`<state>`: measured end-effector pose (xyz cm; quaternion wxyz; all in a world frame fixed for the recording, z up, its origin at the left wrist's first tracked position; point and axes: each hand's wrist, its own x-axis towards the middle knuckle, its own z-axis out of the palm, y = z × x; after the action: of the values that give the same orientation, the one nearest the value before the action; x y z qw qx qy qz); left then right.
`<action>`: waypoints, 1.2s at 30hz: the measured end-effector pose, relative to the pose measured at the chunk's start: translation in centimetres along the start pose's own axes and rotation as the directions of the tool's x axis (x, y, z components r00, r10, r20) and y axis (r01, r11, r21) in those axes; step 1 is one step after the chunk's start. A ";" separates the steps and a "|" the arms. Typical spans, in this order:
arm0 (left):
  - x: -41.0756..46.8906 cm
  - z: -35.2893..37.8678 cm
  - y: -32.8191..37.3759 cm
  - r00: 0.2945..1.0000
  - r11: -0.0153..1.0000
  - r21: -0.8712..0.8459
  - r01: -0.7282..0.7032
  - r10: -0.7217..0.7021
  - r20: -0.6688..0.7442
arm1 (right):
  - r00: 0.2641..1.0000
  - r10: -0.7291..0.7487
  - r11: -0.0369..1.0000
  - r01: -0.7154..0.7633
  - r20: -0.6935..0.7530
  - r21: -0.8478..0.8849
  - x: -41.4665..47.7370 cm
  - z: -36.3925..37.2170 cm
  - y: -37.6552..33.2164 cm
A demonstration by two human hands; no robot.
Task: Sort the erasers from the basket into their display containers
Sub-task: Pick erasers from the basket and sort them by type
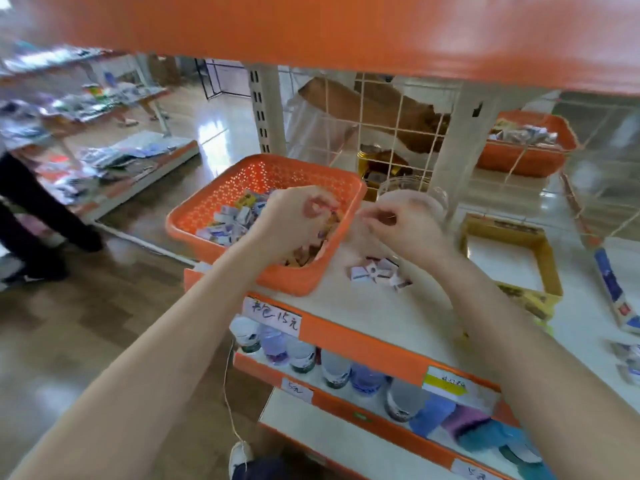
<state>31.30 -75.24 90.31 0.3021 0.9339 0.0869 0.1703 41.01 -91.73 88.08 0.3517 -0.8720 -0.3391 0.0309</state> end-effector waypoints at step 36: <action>3.3 -3.0 -11.2 0.878 0.951 0.303 0.062 -0.196 0.437 | 0.809 0.003 0.956 0.170 0.588 -0.240 10.5 8.6 -6.1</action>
<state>32.54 -63.76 86.78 0.1898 0.9726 0.0983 -0.0914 43.10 -77.03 87.45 0.1046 -0.8454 -0.4696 0.2320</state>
